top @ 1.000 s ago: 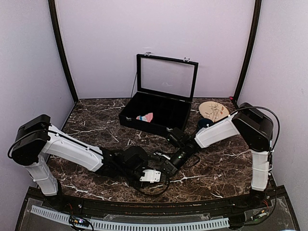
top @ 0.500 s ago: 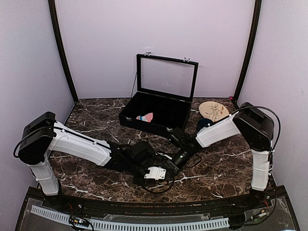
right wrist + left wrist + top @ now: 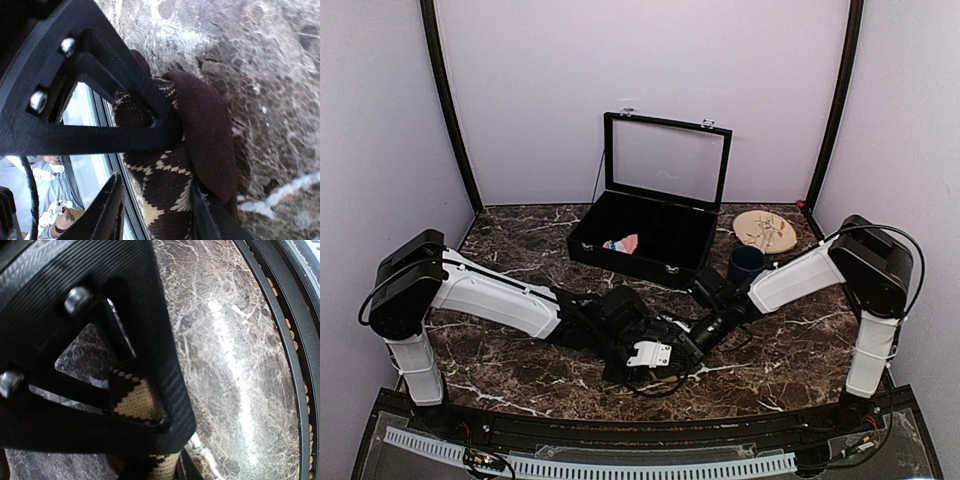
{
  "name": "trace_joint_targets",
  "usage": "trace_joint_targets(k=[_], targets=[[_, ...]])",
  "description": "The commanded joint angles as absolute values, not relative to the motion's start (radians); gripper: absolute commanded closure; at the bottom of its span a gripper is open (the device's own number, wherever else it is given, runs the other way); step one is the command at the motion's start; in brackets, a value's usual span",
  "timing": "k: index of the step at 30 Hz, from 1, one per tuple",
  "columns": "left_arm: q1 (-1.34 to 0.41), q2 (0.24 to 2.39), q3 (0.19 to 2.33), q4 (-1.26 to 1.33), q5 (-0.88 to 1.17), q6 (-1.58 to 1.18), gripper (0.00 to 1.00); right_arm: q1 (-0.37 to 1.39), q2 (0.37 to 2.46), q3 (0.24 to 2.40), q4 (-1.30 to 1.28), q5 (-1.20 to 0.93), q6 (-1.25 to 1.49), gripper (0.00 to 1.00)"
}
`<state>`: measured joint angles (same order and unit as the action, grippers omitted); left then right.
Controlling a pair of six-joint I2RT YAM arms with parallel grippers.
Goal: Roll the socks
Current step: Roll the sock at the center of the board.
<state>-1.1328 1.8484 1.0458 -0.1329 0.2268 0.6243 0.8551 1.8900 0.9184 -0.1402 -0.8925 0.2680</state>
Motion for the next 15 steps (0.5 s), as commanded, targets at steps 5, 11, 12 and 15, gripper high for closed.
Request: trace_joint_targets(k=[5,11,12,15], targets=[[-1.136,1.916,1.053,-0.275,0.328,0.597,0.83,0.825,1.824,0.84,-0.055,-0.79,0.312,0.59],[-1.112,1.929,1.071,-0.293,0.344,0.577,0.83,0.821,1.78,0.806,-0.038,-0.767,0.318,0.59],[-1.106,1.931,1.075,-0.297,0.348,0.57,0.83,0.822,1.772,0.801,-0.041,-0.76,0.315,0.59],[-1.083,1.933,1.089,-0.316,0.376,0.56,0.83,0.821,1.739,0.781,-0.041,-0.728,0.305,0.59]])
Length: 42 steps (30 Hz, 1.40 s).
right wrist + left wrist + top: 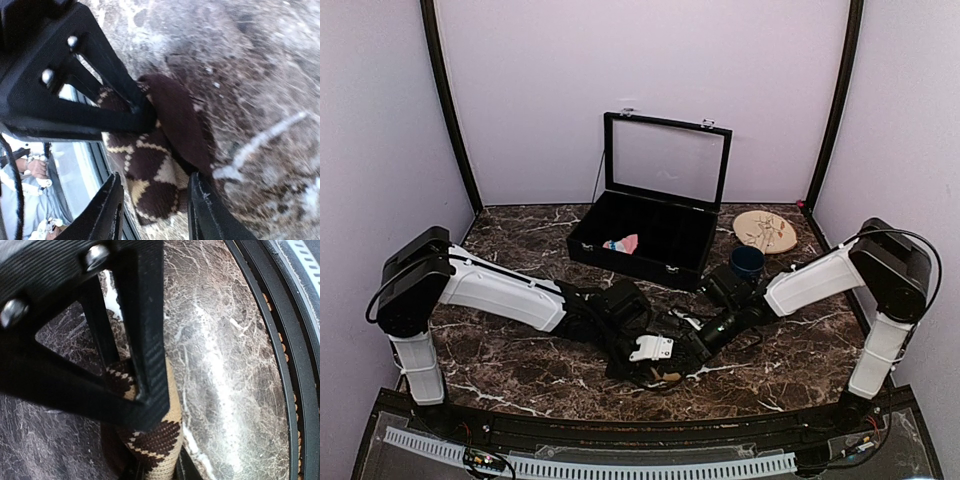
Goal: Roll the socks
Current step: Roll the sock at the center of the board, then pick up the sock from the center of the board.
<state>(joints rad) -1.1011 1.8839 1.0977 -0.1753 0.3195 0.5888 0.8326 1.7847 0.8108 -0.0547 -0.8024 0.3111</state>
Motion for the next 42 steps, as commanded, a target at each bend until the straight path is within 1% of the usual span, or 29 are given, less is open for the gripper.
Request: trace_joint_targets(k=[1,8,17,23,26,30,34,42], targets=[[-1.076,1.934,1.095,-0.324,0.386,0.557,0.84,0.822,1.73,0.772,-0.042,-0.715,0.299,0.59],[-1.035,1.962,1.151,-0.395,0.464,0.544,0.86,0.821,1.63,0.702,-0.001,-0.621,0.284,0.58],[-1.025,1.994,1.178,-0.438,0.51,0.538,0.89,0.824,1.522,0.65,0.026,-0.526,0.28,0.58],[-1.008,2.005,1.205,-0.468,0.546,0.535,0.91,0.851,1.415,0.584,0.061,-0.411,0.267,0.58],[-0.996,2.017,1.215,-0.484,0.574,0.534,0.92,0.896,1.365,0.55,0.083,-0.328,0.247,0.56],[-0.993,2.036,1.228,-0.501,0.587,0.54,0.92,0.998,1.314,0.507,0.133,-0.188,0.217,0.53],[-0.987,2.053,1.25,-0.524,0.609,0.541,0.92,1.096,1.311,0.498,0.157,-0.053,0.185,0.51],[-0.969,2.08,1.276,-0.552,0.65,0.541,0.92,1.213,1.345,0.519,0.178,0.122,0.115,0.49]])
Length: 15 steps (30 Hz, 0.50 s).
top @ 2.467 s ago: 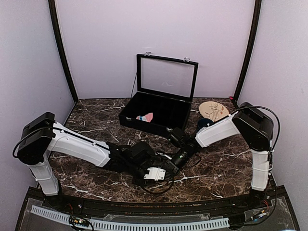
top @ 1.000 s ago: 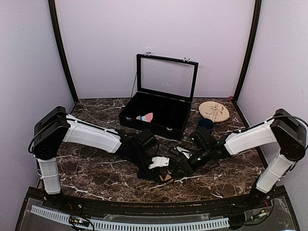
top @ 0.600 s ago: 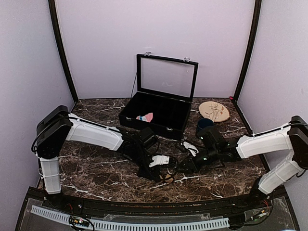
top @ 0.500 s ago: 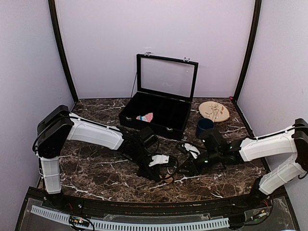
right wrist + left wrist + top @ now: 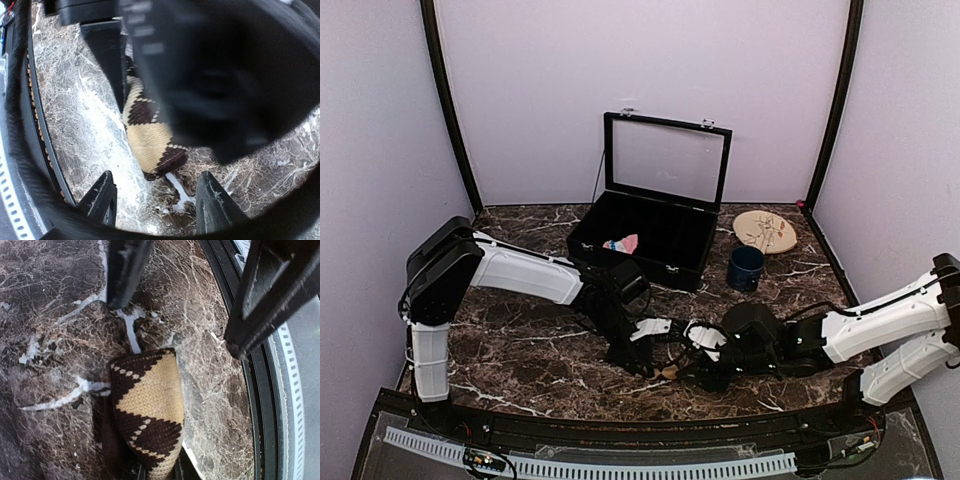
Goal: Roll the socks
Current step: Pick up the sock from the center of the board.
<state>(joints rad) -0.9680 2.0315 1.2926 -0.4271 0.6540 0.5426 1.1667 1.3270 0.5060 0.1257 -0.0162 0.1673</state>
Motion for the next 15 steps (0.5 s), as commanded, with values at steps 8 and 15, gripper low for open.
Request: trace_joint_targets(k=[8,15], targets=[[-0.961,2.096,1.285,-0.565,0.677,0.543,0.92,1.293,1.347,0.536,0.192,0.267,0.079,0.48],[-0.956,2.12,1.315,-0.6,0.699,0.549,0.93,1.347,1.392,0.572,0.173,0.318,0.025,0.48]])
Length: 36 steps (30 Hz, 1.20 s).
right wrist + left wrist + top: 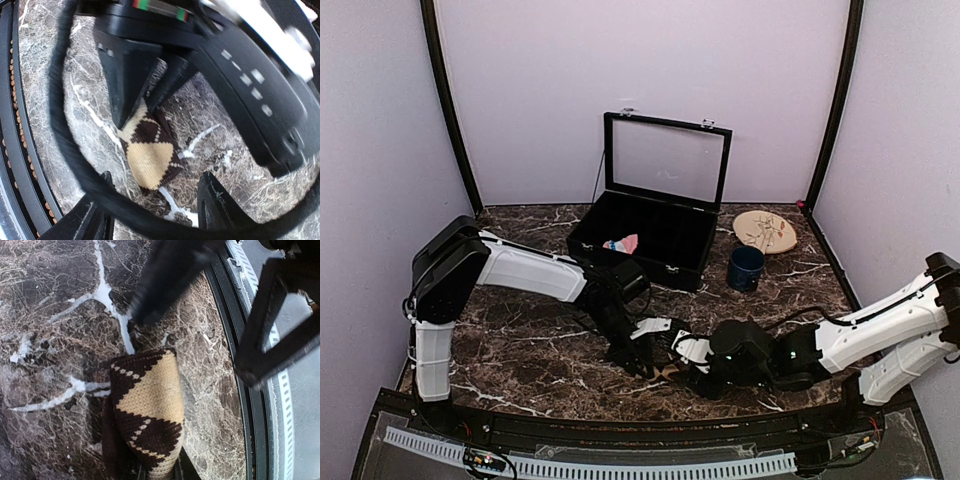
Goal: Roll the socks
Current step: Pick up the sock from the center of the board.
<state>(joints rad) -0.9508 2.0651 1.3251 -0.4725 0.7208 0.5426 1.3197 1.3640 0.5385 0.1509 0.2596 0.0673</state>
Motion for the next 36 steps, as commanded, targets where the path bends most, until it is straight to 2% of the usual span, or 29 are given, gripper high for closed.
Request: trace_joint_targets(k=[1,8,12,36], targets=[[-0.955,2.121,1.317,-0.6,0.703,0.549,0.93,1.35,1.401,0.577,0.174,0.318,0.018,0.48],[-0.951,2.131,1.329,-0.615,0.719,0.55,0.93,1.382,1.468,0.613,0.175,0.354,-0.025,0.47],[-0.943,2.128,1.338,-0.621,0.73,0.548,1.0,1.387,1.435,0.616,0.172,0.391,-0.025,0.46],[-0.924,2.118,1.365,-0.635,0.762,0.546,1.0,1.391,1.474,0.633,0.164,0.402,-0.075,0.45]])
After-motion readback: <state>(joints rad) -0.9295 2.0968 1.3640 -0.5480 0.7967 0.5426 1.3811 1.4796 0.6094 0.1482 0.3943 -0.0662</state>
